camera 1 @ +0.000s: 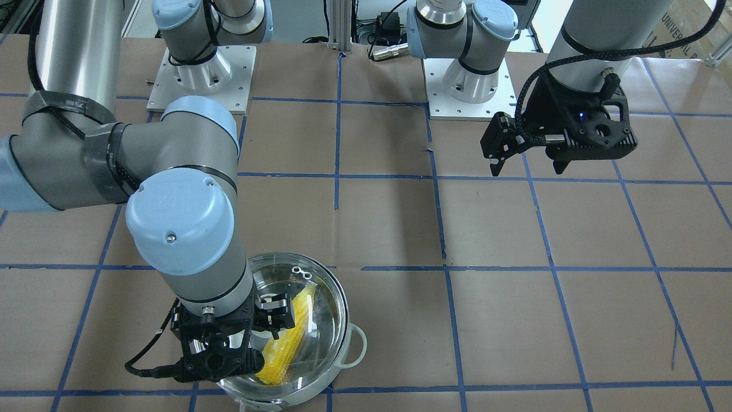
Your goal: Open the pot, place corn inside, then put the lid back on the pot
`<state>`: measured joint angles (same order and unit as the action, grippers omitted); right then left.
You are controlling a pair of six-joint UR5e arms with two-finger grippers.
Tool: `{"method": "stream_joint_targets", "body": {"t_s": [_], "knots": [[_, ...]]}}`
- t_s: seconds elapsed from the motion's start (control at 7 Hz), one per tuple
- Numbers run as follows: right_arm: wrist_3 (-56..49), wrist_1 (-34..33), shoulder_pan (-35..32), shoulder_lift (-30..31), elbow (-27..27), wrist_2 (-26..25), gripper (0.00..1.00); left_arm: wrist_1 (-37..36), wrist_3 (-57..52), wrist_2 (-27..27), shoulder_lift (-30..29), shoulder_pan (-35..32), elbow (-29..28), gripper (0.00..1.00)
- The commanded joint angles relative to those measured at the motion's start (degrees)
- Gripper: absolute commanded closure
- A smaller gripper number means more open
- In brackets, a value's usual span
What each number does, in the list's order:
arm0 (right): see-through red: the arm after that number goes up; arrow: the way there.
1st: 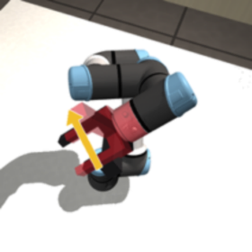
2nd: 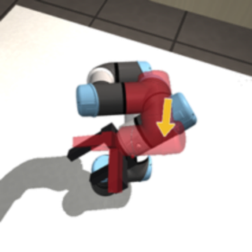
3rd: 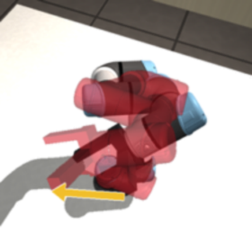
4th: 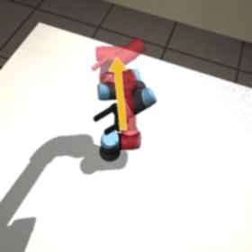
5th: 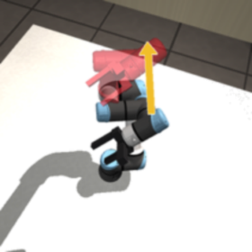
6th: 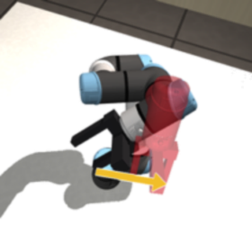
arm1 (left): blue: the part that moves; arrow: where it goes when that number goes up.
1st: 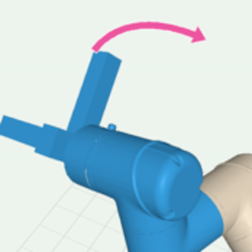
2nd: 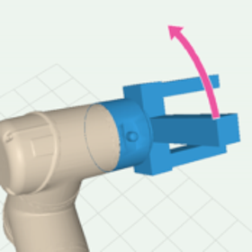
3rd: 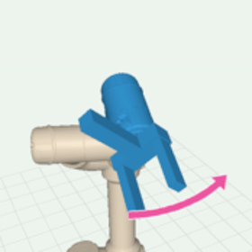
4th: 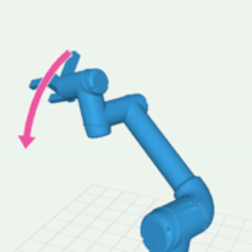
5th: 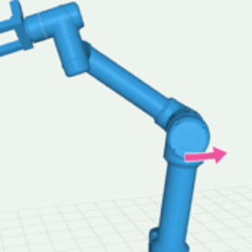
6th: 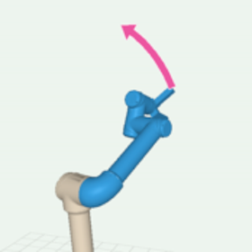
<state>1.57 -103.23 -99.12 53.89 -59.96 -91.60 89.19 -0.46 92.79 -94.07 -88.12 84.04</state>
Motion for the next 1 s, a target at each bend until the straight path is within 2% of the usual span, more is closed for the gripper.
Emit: {"method": "stream_joint_targets", "body": {"t_s": [0.0, 0.29, 0.43, 0.57, 0.71, 0.86], "knots": [[0.27, -1.09, 0.69, 0.69, 1.15, 0.02, 0.07, -0.68, -0.07, -0.07, 0.47, 0.05, 0.51, 0.00], [-0.16, -0.40, 1.30, 7.07, -2.95, -0.51, 0.01, -1.12, -0.24, -0.07, 0.73, 0.05, 0.77, 0.00], [-0.16, -0.39, 2.17, 11.11, -7.85, -0.34, 0.01, -1.82, -0.07, -0.07, 0.64, -0.04, 0.86, 0.00], [-0.16, -1.87, 3.14, 16.55, -16.94, 0.27, 0.02, -1.83, -0.15, -0.07, 0.73, -0.04, 1.04, 0.00], [-1.03, -7.28, 5.67, 22.87, -26.17, 0.37, 0.01, -1.92, -0.16, -0.07, 0.73, -0.04, 1.04, 0.00], [-1.30, -7.51, 8.91, 29.37, -33.23, 0.72, 0.01, -2.18, -0.16, -0.07, 0.73, -0.04, 1.04, 0.00]]}}
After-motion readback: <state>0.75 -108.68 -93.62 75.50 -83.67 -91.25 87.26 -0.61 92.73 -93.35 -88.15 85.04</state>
